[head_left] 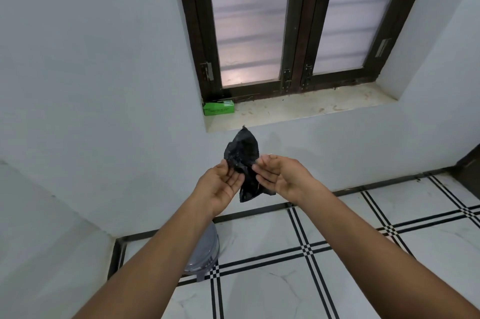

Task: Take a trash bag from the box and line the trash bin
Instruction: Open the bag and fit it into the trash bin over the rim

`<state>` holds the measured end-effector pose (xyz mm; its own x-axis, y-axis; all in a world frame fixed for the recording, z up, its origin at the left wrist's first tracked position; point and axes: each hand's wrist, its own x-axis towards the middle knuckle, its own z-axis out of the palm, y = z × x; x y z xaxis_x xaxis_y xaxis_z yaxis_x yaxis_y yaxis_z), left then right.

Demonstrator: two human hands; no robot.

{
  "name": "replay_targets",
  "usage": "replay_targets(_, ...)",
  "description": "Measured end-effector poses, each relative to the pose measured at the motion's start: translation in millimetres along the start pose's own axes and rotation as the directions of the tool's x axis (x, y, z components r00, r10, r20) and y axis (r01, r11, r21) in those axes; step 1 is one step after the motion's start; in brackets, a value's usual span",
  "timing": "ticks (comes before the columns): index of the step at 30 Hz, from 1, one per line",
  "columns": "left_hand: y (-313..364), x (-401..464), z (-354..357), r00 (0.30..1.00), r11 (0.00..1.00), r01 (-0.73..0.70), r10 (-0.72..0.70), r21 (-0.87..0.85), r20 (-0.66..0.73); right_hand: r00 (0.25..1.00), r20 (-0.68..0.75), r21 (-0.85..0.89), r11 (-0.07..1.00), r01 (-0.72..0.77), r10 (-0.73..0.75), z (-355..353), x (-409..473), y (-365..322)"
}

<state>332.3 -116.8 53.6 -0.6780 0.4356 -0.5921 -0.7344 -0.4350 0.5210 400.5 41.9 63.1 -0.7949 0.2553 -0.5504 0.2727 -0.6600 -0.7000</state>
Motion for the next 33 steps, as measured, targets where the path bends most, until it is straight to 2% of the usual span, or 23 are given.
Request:
replay_targets(2, 13.8, -3.6, -15.7, 1.0, 0.999, -0.015, 0.015, -0.043, -0.014, 1.0, -0.016, 0.098, 0.995, 0.019, -0.017, 7.2, -0.9, 7.2)
replay_targets(4, 27.1, -7.7, -34.7, 0.999, 0.999, -0.044, 0.044, -0.003, 0.009, 0.997, -0.006, 0.053, 0.996, 0.075, -0.075, 23.5, -5.0, 18.2)
replay_targets(6, 36.4, -11.4, -51.7, 0.995, 0.989, -0.095, 0.09, 0.112, 0.047, 0.99, 0.069, -0.159, 0.978, 0.133, -0.124, 44.9, -10.9, 32.0)
replay_targets(8, 46.7, -18.6, -67.7, 0.984, 0.958, -0.168, 0.149, 0.232, 0.098, 0.98, 0.136, -0.396, 0.899, 0.187, -0.144, 73.0, -15.6, 49.0)
replay_targets(9, 51.3, -21.2, -74.6, 0.978, 0.939, -0.201, 0.174, 0.279, 0.117, 0.974, 0.13, -0.482, 0.846, 0.227, -0.187, 84.8, -15.7, 56.6)
replay_targets(11, 64.0, -28.0, -88.8, 0.97, 0.917, -0.233, 0.196, 0.323, 0.143, 0.952, 0.063, -0.534, 0.796, 0.285, -0.299, 106.4, -13.8, 71.9)
replay_targets(15, 85.3, -33.9, -110.4, 0.977, 0.945, -0.195, 0.164, 0.262, 0.136, 0.98, -0.002, -0.382, 0.906, 0.184, -0.2, 128.3, -12.4, 90.2)
replay_targets(19, 97.9, -37.4, -128.7, 0.992, 0.992, -0.125, 0.124, 0.026, 0.037, 0.985, -0.088, -0.231, 0.965, 0.125, -0.149, 138.5, -13.7, 100.7)
replay_targets(22, 107.8, -41.9, -147.6, 0.998, 0.975, -0.048, 0.054, -0.217, 0.02, 0.991, -0.109, 0.028, 0.997, 0.076, -0.072, 140.0, -14.6, 104.8)
replay_targets(24, 113.8, -43.9, -156.9, 0.998, 0.954, -0.034, 0.046, -0.299, 0.033, 0.993, -0.114, 0.286, 0.957, 0.044, -0.012, 142.1, -16.4, 107.4)
replay_targets(25, 116.6, -45.2, -161.0, 0.998, 0.955, -0.044, 0.054, -0.293, 0.026, 0.993, -0.114, 0.389, 0.921, 0.034, 0.012, 144.8, -17.8, 109.5)
replay_targets(27, 119.4, -46.9, -164.4, 0.998, 0.97, -0.065, 0.066, -0.235, -0.001, 0.99, -0.137, 0.447, 0.893, 0.046, 0.017, 146.4, -17.6, 112.0)
replay_targets(30, 127.1, -52.8, -173.0, 0.995, 0.994, -0.094, 0.096, -0.047, 0.037, 0.991, -0.131, 0.296, 0.952, 0.078, -0.041, 147.7, -14.7, 116.4)
replay_targets(33, 137.1, -58.9, -183.6, 0.954, 0.927, -0.286, 0.251, 0.243, 0.165, 0.993, -0.039, 0.047, 0.992, 0.117, -0.115, 145.4, -14.9, 114.3)
